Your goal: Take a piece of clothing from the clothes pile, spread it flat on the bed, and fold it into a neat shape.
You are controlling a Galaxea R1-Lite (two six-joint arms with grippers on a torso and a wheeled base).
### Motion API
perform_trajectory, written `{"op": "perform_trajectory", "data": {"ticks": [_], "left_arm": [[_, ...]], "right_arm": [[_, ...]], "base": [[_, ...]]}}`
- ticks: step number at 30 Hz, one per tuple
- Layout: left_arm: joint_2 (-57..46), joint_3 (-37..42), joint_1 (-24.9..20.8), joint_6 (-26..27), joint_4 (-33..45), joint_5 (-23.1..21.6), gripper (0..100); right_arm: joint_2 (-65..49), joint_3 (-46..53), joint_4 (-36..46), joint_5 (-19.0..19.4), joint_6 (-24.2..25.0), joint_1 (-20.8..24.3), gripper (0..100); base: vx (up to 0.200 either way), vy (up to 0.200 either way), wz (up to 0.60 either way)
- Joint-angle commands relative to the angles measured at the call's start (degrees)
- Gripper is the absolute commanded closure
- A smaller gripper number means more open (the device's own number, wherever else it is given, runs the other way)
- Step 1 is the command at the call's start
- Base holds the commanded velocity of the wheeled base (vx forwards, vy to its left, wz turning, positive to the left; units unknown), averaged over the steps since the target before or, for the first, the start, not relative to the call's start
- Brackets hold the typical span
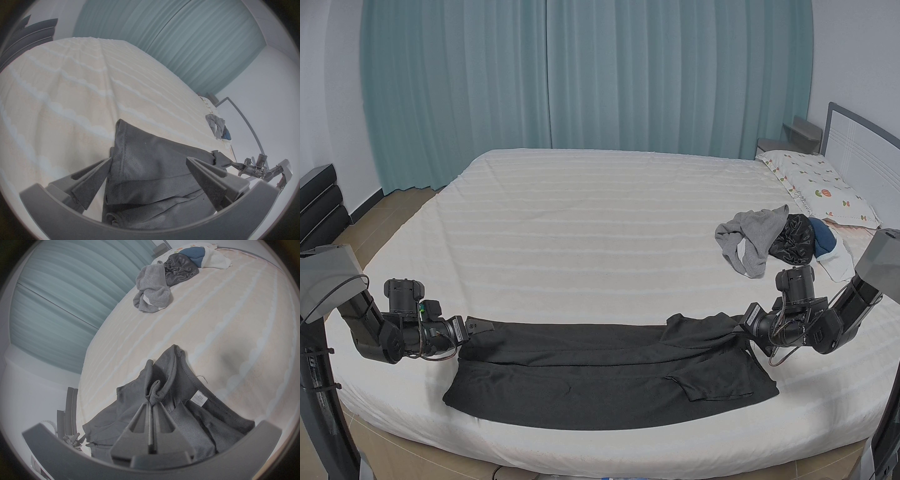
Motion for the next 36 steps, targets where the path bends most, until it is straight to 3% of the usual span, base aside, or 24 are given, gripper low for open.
{"op": "perform_trajectory", "data": {"ticks": [1, 6, 7, 30, 32, 36], "left_arm": [[1.29, 0.36, 0.65, -0.08, -1.5, -0.93, 0], [1.46, 0.71, 0.92, -0.16, -2.56, -1.02, 0], [1.81, 0.8, 0.92, -0.16, -2.56, -0.93, 100], [-2.58, 1.41, 3.82, -0.25, -2.47, -0.14, 100], [-2.67, 0.62, 3.73, -1.57, -2.56, 0.03, 100], [-2.14, -4.65, 3.38, -9.92, -2.91, 4.34, 100]], "right_arm": [[0.11, 0.28, -0.07, 0.02, 0.0, -0.01, 100], [0.28, 0.02, -0.07, 0.11, 0.0, -0.01, 100], [0.28, -0.07, -0.07, 0.11, 0.0, -0.01, 100], [0.37, -1.12, -0.51, 0.81, 0.27, -1.86, 100], [0.63, -1.83, -1.21, 0.72, 0.35, -1.86, 100], [0.9, -5.43, -2.36, 0.11, 0.44, -2.47, 100]], "base": [[0.0, 0.0, 0.0], [0.0, 0.0, 0.0], [0.0, 0.0, 0.0], [0.0, 0.0, 0.0], [0.0, 0.0, 0.0], [0.0, 0.0, 0.0]]}}
